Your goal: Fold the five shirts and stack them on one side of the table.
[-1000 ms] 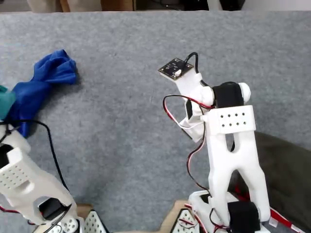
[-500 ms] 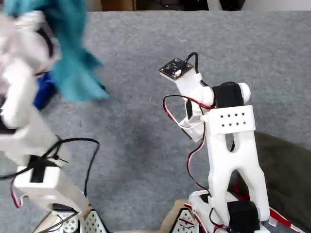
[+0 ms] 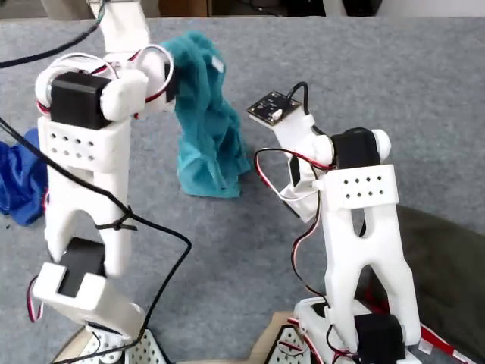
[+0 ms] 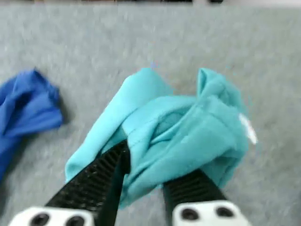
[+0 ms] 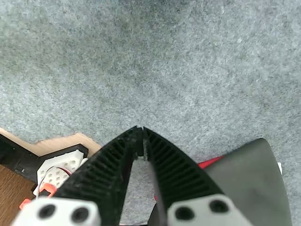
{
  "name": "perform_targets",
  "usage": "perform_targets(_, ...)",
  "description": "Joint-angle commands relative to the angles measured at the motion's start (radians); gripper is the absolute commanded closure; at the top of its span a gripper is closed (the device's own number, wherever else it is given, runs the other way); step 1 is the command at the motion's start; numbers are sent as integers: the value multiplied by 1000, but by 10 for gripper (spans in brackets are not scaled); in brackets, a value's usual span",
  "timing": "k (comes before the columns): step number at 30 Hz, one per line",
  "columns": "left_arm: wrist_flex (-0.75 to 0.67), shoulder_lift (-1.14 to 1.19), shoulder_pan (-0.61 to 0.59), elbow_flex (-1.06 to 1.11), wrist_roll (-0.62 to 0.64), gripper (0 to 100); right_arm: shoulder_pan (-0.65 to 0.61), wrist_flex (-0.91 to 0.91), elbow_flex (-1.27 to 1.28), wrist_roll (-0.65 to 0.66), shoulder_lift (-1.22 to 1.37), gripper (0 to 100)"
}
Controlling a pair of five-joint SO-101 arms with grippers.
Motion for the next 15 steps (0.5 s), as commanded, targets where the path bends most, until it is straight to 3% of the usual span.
perform_targets(1, 9, -94, -54, 181, 5, 758, -8, 12, -48, 12, -1, 968)
perform_targets(7, 8, -257, -164, 522, -6, 717, -13, 12, -87, 14, 2, 802)
perform_targets(15, -3, -443, -489, 865, -87, 714, -136, 14, -243, 21, 160, 792)
